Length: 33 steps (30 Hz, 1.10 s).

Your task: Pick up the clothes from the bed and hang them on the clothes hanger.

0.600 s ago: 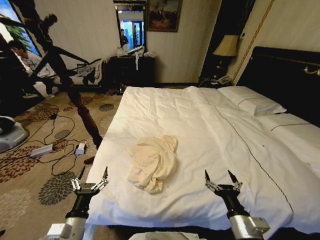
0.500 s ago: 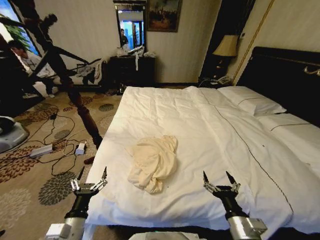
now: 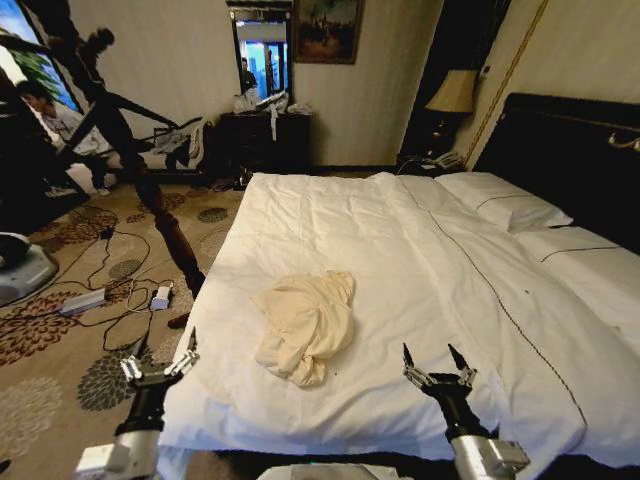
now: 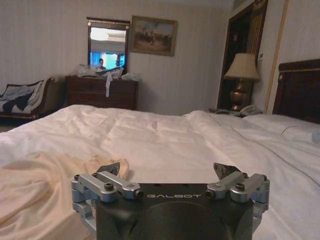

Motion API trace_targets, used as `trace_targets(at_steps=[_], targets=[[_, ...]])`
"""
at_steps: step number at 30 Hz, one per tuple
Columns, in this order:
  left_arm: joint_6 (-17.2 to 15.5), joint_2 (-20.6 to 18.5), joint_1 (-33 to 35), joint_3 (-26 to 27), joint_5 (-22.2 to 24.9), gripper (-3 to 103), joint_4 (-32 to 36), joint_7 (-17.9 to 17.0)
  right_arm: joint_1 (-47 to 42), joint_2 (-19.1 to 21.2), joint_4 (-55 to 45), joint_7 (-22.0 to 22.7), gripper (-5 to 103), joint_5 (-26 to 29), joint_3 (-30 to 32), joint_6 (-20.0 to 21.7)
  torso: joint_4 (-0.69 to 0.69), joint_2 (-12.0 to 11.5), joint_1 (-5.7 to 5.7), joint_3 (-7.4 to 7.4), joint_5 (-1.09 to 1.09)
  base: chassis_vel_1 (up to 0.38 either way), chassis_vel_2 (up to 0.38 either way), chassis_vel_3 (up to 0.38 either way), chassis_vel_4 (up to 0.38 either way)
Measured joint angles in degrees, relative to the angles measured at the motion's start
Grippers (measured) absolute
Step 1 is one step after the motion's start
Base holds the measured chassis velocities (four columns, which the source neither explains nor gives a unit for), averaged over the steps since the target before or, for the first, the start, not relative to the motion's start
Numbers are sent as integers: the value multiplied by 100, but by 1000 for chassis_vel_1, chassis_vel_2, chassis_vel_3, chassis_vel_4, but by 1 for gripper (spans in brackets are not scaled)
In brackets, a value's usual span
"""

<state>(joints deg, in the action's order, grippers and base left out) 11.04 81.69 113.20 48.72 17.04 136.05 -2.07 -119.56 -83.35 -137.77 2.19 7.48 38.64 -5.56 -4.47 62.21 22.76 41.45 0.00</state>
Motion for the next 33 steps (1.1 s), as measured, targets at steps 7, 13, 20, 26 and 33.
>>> trace_targets(at_steps=[7, 13, 20, 26, 33], targets=[[4, -290, 95, 110, 247, 98, -203, 70, -258, 519, -513, -91, 100, 2005, -260, 983, 1, 0, 0, 0, -2, 0, 0, 0, 0], [163, -526, 309, 300, 591, 98, -811, 229, 159, 1322, -544, -103, 100, 3876, -375, 2106, 1, -1, 0, 0, 0, 0, 0, 0, 0], [274, -481, 573, 405, 673, 97, -1311, 319, 932, 2552, -527, 72, 100, 5246, -618, 2735, 1, 0, 0, 0, 1, 0, 0, 0, 0], [219, -113, 556, 326, 458, 97, -1291, 324, 1831, 2785, -48, 388, 100, 6501, -1062, 3070, 1, 0, 0, 0, 1, 0, 0, 0, 0], [30, 121, 420, 454, 482, 97, -1010, 265, 2916, 3057, 727, 535, 100, 6746, -2035, 3286, 1, -1, 1, 1, 1, 0, 0, 0, 0]])
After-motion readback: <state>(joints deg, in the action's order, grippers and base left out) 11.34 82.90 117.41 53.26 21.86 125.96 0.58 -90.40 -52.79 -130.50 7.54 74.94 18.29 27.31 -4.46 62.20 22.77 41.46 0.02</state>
